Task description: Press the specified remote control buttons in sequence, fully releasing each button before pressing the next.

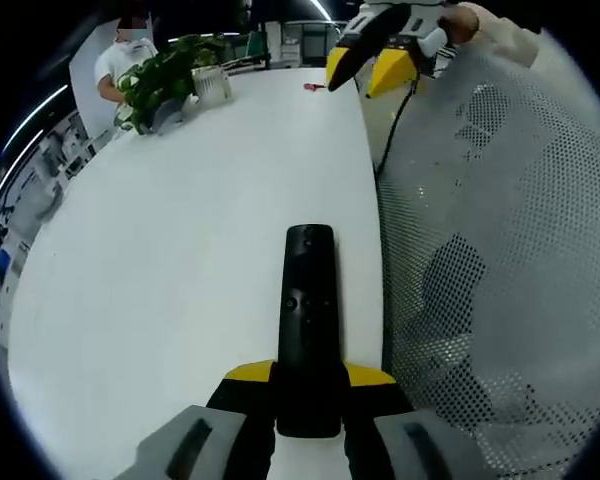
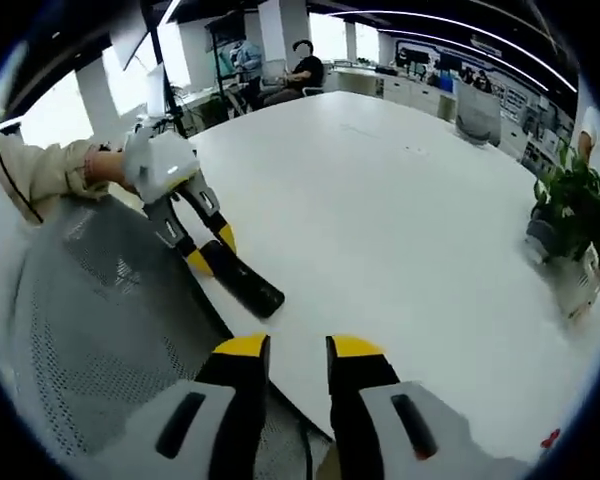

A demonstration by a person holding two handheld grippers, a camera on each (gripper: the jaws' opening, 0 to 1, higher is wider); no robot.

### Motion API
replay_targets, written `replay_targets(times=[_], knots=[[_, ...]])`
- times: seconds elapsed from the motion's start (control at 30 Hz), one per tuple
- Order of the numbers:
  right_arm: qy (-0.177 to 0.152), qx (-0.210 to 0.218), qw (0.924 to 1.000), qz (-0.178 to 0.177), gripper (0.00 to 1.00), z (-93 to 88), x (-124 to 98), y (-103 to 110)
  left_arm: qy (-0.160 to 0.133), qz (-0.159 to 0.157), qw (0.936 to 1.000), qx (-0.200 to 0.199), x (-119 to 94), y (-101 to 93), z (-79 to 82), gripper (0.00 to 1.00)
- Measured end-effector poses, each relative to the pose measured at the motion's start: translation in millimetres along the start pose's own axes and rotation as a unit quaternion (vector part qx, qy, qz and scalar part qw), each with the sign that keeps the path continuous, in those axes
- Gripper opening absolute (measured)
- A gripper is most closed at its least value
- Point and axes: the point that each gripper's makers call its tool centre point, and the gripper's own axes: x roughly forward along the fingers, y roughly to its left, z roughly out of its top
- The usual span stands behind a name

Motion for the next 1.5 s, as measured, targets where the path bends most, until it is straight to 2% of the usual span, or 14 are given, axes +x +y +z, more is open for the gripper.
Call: replay_targets(times=[0.07,0.13,0.2,0.33,0.53,0.6,0.73,0.9,1.23,1.37,1.5], knots=[[0.015,-0.029,0.9995,0.006,0.1,2.7,12,1,0.0,-0.001,1.0,0.003,0,-0.3,0.2,0.24],[0.017,-0.031,0.9993,0.012,0.03,5.3,24,4,0.0,-0.002,1.0,0.005,0,-0.3,0.4,0.24],[0.021,-0.03,0.9986,0.038,0.0,6.8,36,14,0.0,-0.002,1.0,0.007,0,-0.3,0.4,0.24],[0.047,-0.057,0.9958,0.054,0.0,1.5,56,21,-0.002,-0.004,1.0,0.009,1,0.3,0.6,0.24],[0.1,-0.119,0.9852,0.071,0.0,-12.4,85,29,-0.002,-0.006,0.9999,0.01,1,0.6,0.8,0.24],[0.106,-0.131,0.983,0.074,0.0,-10.8,92,32,-0.003,-0.006,0.9999,0.01,1,0.6,0.9,0.24],[0.121,-0.164,0.9759,0.077,0.0,-9.2,100,34,-0.002,-0.006,0.9999,0.01,1,0.5,0.7,0.24],[0.14,-0.17,0.9718,0.085,0.0,-14.6,110,33,-0.002,-0.006,0.9999,0.011,1,0.8,0.5,0.24],[0.158,-0.191,0.9649,0.086,0.0,-17.2,111,36,-0.002,-0.007,0.9999,0.008,1,0.9,0.5,0.24],[0.176,-0.22,0.9558,0.083,0.0,-17.5,112,37,-0.002,-0.007,0.9999,0.008,1,0.6,0.4,0.24],[0.192,-0.23,0.9505,0.083,0.0,-17.4,113,37,-0.001,-0.007,1.0,0.004,1,0.5,0.4,0.24]])
